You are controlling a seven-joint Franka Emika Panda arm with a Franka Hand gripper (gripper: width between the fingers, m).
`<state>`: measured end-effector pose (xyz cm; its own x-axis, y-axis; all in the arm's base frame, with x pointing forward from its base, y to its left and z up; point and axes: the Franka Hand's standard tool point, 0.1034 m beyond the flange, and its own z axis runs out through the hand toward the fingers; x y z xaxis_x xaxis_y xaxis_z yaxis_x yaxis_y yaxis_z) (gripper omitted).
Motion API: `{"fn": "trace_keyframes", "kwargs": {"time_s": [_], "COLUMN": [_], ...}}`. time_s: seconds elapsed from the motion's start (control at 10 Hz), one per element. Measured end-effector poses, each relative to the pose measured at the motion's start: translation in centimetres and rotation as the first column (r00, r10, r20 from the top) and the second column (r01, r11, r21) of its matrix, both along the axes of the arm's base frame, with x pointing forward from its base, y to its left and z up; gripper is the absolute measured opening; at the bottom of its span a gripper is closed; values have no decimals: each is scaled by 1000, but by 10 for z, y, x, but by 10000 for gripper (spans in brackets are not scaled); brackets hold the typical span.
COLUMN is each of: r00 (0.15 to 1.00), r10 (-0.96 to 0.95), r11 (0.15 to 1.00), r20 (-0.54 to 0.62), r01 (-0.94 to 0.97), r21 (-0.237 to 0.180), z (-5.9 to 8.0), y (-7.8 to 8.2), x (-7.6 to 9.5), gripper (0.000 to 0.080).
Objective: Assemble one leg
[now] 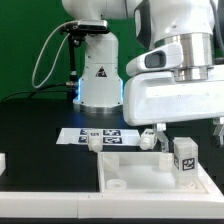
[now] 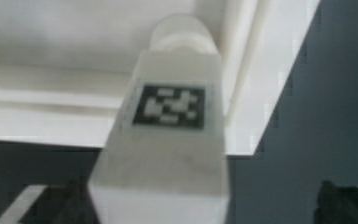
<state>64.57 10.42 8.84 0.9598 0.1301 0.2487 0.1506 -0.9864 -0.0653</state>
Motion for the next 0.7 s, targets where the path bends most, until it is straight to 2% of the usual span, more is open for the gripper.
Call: {"fn": "trace_keyframes", "kwargs": {"time_s": [0.1,0.2,0.5,0.6,0.7], "r00": [996,991,991,989,981], "r10": [-6,-20,-41,-65,-138], "r11": [1000,1000,999,998,990], "r20": [-92,-135,-127,-131,-140], "r01": [6,21,43,67,142], "r21": [1,5,7,12,21], "z": [-5,-6,-9,-9,-9], "y": [-2,1,3,3,3], "x": [-4,-4,-5,-5,-5], "gripper": [649,649,634,463,463]}}
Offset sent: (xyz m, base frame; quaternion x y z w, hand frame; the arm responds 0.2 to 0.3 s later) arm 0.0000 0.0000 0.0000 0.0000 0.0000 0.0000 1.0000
